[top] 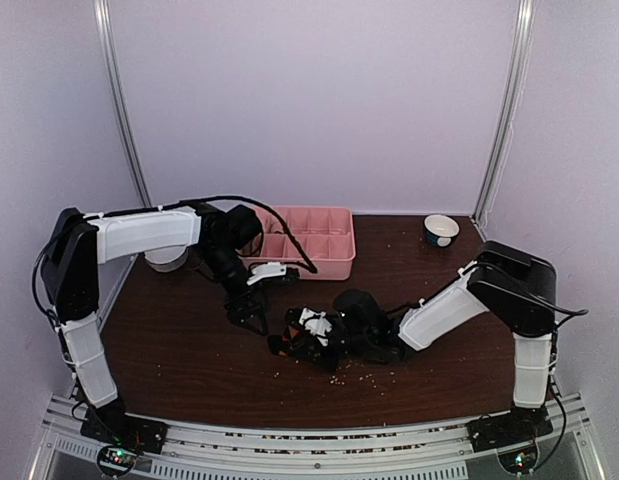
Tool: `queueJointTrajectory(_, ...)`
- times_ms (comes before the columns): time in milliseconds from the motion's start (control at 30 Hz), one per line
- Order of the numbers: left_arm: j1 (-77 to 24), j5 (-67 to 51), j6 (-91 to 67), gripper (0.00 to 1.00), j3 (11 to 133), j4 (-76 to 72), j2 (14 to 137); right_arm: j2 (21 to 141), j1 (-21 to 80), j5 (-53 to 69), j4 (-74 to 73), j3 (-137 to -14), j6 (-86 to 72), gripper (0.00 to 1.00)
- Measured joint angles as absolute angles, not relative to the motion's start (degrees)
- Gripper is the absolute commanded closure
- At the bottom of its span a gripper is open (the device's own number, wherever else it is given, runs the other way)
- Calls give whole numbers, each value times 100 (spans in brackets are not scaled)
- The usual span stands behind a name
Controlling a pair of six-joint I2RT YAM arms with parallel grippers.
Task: Roll the socks
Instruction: Roll the sock at the center of the board.
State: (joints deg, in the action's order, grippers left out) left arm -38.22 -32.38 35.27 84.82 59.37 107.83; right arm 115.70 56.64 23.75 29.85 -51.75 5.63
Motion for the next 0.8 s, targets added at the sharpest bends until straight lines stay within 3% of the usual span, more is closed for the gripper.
queueJointTrajectory(267, -4320, -2956, 3964, 18, 7675, 5089, 10650, 11911, 5076, 3837, 3688, -5061, -539, 97)
queueJointTrajectory(533, -4563, -2373, 4064, 22, 7627, 4139, 10739, 12156, 4818, 4530, 3872, -5170, -1041, 99)
queueJointTrajectory(800, -4689, -2185, 4322, 45, 7620, 3817, 10746, 12368, 4641, 4984, 3957, -5264, -1363, 100)
